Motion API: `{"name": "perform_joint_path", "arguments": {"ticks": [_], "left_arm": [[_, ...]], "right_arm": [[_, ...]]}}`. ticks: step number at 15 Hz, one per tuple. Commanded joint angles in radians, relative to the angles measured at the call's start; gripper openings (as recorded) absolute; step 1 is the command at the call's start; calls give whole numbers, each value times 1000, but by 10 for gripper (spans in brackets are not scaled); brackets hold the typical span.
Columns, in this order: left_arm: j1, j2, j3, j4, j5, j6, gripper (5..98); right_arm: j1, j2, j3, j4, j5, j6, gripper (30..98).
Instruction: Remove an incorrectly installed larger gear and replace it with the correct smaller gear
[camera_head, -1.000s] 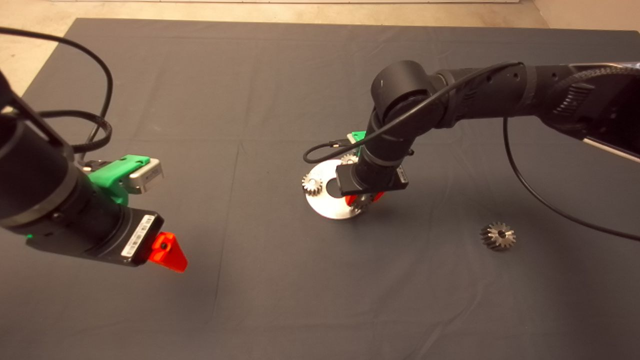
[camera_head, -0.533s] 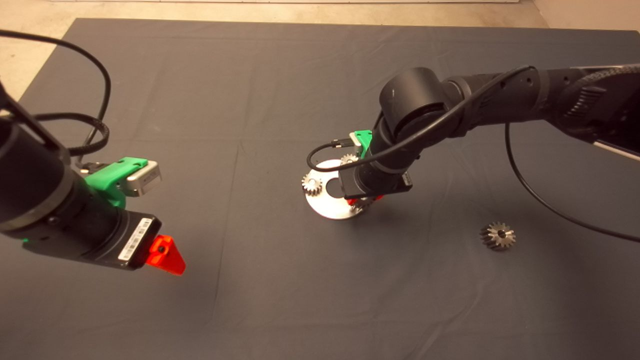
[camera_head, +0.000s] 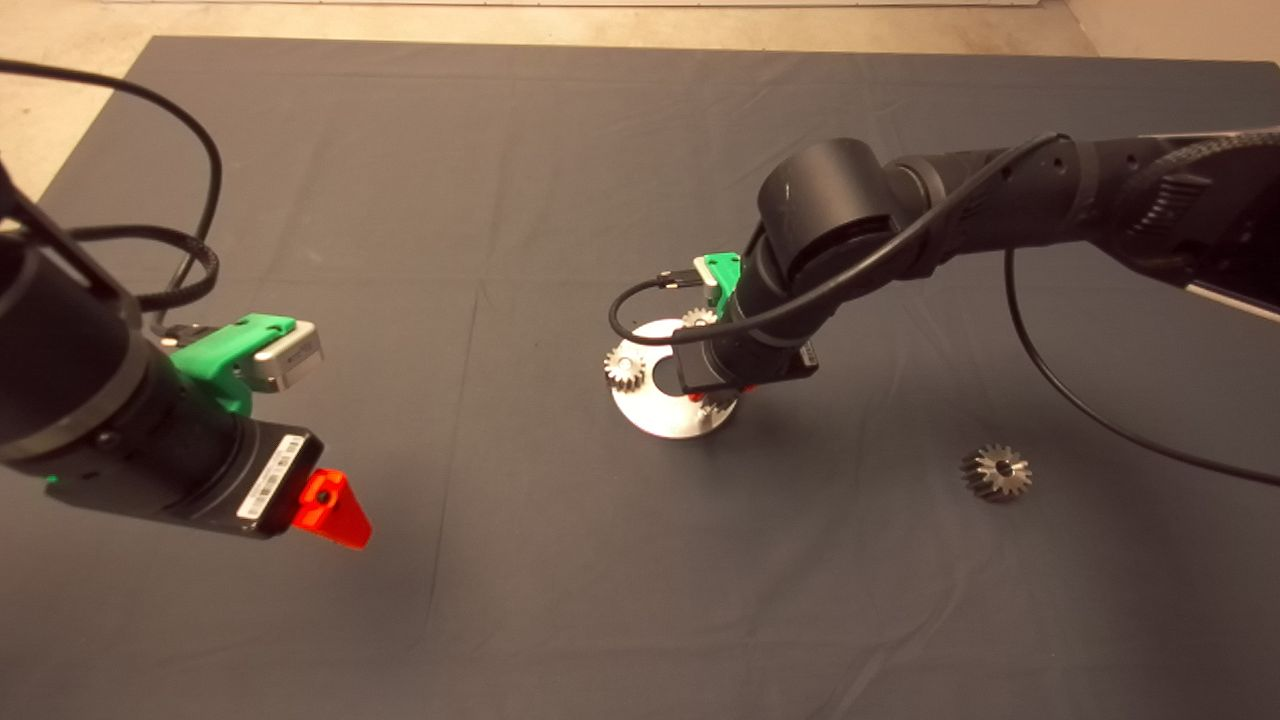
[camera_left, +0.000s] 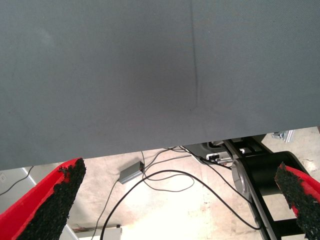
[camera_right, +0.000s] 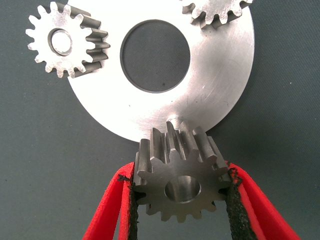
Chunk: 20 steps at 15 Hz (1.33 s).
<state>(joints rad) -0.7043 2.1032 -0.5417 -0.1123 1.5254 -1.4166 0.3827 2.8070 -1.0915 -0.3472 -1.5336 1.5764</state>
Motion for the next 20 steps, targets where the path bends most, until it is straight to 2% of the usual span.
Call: {"name": "perform_joint_path", "arguments": {"ticks": [1, 7, 13, 15, 20], "left_arm": [[-15, 4, -18, -9, -21, -4, 979], [-15, 3, -19, -6, -24, -4, 979], [-15, 4, -23, -4, -24, -4, 979], [-15, 4, -16, 11, -24, -7, 979], [-15, 2, -10, 11, -24, -8, 979]], "right_arm": [[33, 10, -22, -41, -2, -4, 356], [28, 30, -66, -41, -2, -9, 356], [24, 41, -56, -35, -2, -3, 356], [6, 41, -57, -36, 0, -3, 356], [-30, 34, -42, -36, -2, 5, 356]]}}
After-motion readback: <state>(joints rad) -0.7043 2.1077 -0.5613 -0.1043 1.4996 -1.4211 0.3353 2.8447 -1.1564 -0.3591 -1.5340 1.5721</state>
